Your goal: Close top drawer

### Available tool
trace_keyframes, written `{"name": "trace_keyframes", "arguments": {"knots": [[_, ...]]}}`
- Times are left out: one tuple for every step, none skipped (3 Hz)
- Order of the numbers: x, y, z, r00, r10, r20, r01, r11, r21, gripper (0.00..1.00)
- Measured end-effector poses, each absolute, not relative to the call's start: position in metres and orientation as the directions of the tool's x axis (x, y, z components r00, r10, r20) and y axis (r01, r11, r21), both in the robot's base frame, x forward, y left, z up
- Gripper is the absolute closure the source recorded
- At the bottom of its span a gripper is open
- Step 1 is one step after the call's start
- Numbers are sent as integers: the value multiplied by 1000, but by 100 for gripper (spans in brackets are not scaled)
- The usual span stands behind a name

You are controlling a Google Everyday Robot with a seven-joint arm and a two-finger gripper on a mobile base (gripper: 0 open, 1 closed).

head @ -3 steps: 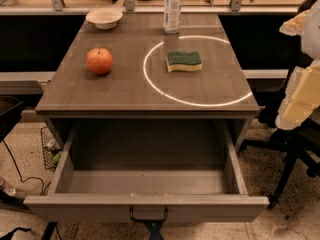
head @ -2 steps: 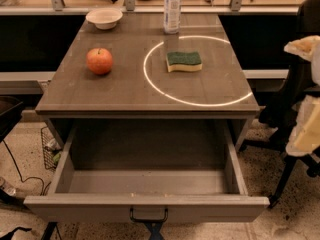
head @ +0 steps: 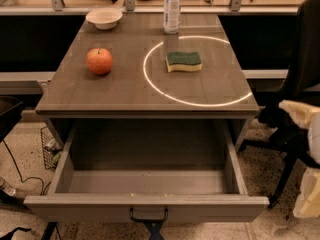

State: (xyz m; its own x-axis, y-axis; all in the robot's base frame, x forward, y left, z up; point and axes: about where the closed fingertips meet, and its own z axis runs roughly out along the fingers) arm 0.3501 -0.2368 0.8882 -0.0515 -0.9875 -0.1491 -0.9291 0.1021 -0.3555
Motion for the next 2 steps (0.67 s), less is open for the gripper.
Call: {"name": "trace_keyframes", "arguments": {"knots": [[336,-233,831,-37,-995,-95,-953,64,-297,18],[312,-229,784,-49,-997,-61,-970,62,-233,41]]}}
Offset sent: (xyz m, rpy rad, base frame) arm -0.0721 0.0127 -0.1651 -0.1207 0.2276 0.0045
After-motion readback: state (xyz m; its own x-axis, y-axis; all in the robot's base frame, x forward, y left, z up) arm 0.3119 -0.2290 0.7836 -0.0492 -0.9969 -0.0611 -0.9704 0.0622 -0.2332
